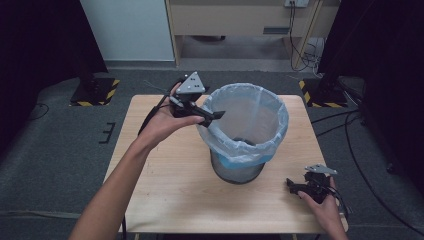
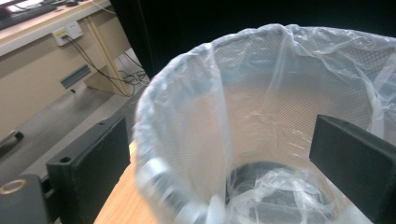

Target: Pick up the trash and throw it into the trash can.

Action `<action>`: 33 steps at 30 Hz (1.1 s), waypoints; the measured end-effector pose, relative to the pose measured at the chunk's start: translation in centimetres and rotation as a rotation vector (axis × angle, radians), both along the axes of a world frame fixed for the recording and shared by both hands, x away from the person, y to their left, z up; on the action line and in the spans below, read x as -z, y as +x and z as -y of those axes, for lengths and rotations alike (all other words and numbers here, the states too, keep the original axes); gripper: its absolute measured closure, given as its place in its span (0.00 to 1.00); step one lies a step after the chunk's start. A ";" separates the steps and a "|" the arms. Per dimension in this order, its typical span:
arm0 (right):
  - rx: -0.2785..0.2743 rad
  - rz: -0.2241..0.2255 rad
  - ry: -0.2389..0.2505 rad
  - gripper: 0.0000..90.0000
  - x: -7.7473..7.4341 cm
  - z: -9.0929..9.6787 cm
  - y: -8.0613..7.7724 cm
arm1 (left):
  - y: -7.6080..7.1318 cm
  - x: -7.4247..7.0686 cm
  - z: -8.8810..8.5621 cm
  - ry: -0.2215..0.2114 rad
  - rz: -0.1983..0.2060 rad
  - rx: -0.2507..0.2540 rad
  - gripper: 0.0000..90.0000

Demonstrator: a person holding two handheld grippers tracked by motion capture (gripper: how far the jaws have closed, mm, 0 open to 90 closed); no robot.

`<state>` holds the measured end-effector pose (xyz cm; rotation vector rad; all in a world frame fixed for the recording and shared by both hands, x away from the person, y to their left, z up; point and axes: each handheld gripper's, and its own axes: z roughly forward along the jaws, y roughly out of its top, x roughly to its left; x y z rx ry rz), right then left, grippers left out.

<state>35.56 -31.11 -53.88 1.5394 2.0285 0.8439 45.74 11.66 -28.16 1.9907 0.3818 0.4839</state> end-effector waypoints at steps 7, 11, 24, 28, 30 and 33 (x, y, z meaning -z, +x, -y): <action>0.001 0.002 0.000 0.00 0.0 0.0 0.0 | -0.2 -0.4 -3.4 -0.060 0.005 -0.056 0.04; 0.002 0.002 0.000 0.00 0.0 0.0 0.0 | -0.2 0.0 -5.4 -0.071 -0.001 -0.112 0.04; 0.002 0.002 -0.002 0.00 0.0 0.0 0.0 | 0.0 5.8 -10.1 -0.053 -0.085 -0.230 0.04; 0.002 0.002 -0.002 0.00 0.0 0.0 0.0 | 0.0 8.0 -10.4 -0.039 -0.115 -0.241 0.03; 0.002 0.002 -0.002 0.00 0.0 0.0 0.0 | 0.0 9.2 -10.4 -0.029 -0.133 -0.244 0.03; 0.003 0.002 -0.002 0.00 0.0 0.0 0.0 | 0.1 10.8 -10.5 -0.013 -0.154 -0.250 0.03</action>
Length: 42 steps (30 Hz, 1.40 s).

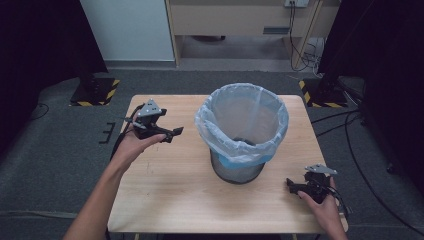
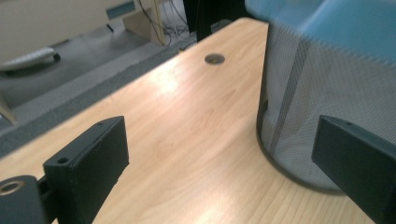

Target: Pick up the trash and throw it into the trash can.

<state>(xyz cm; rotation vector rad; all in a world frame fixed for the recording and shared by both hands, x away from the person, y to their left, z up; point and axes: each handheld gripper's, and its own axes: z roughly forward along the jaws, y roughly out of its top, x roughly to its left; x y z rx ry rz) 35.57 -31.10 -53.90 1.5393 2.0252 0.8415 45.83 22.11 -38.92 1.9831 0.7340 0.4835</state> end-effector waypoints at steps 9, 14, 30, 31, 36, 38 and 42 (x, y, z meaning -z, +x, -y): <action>0.005 0.000 0.001 0.00 0.0 0.0 0.0 | 0.2 5.1 0.4 0.050 -0.086 -0.009 0.03; 0.005 0.000 0.001 0.00 0.0 0.0 0.0 | 0.3 7.4 0.5 0.081 -0.126 -0.024 0.03; 0.005 0.000 0.001 0.00 0.0 0.0 0.0 | 1.5 12.2 -2.7 0.127 -0.235 -0.181 0.03; 0.006 0.000 0.001 0.00 0.0 0.0 0.0 | 1.5 12.5 -2.8 0.130 -0.243 -0.189 0.03; 0.008 -0.002 0.002 0.00 0.0 -0.1 0.0 | 1.6 13.5 -2.9 0.135 -0.266 -0.207 0.03; 0.008 -0.001 0.002 0.00 0.0 -0.1 0.0 | 1.6 14.0 -2.9 0.142 -0.273 -0.211 0.03; 0.007 -0.002 0.002 0.00 0.0 -0.1 0.0 | 1.4 14.7 -2.5 0.158 -0.253 -0.209 0.02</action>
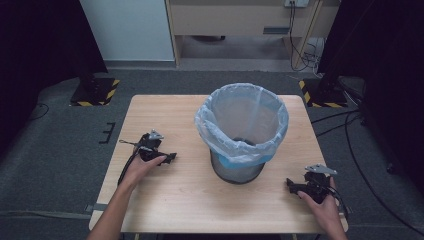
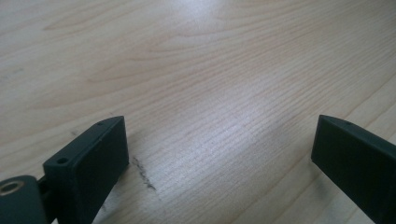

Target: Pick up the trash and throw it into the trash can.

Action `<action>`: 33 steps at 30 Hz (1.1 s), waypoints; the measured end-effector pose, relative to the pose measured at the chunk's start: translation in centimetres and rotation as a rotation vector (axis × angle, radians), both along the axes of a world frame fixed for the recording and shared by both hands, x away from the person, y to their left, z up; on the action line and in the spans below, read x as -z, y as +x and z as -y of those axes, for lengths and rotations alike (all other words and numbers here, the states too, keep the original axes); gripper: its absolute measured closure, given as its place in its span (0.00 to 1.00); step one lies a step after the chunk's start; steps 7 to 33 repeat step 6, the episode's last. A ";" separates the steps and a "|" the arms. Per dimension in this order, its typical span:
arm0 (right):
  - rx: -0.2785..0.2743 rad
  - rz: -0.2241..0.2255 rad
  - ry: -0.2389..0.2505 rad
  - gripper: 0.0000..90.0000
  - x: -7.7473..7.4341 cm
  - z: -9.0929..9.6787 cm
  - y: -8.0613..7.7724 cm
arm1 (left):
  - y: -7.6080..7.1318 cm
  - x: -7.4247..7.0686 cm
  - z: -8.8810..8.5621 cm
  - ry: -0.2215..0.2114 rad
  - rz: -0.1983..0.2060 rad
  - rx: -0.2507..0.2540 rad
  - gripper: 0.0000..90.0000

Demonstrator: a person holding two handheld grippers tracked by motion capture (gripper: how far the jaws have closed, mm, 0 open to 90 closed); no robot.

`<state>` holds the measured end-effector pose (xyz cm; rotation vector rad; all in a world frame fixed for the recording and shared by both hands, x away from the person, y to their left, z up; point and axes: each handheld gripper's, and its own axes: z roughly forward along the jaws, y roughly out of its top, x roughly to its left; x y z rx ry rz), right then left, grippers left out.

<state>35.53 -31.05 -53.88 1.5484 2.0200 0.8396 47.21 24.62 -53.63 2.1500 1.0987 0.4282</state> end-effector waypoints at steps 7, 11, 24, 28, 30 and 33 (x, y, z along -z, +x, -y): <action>0.001 0.000 0.000 0.00 0.0 0.0 0.0 | -0.2 0.1 0.2 0.009 0.013 -0.023 0.00; 0.001 0.000 0.000 0.00 0.0 0.0 0.0 | -0.2 0.1 0.2 0.009 0.013 -0.023 0.00; 0.001 0.000 0.000 0.00 0.0 0.0 0.0 | -0.2 0.1 0.2 0.009 0.013 -0.023 0.00; 0.001 0.000 0.000 0.00 0.0 0.0 0.0 | -0.2 0.1 0.2 0.009 0.013 -0.023 0.00; 0.001 0.000 0.000 0.00 0.0 0.0 0.0 | -0.2 0.1 0.2 0.009 0.013 -0.023 0.00; 0.001 0.000 0.000 0.00 0.0 0.0 0.0 | -0.2 0.1 0.2 0.009 0.013 -0.023 0.00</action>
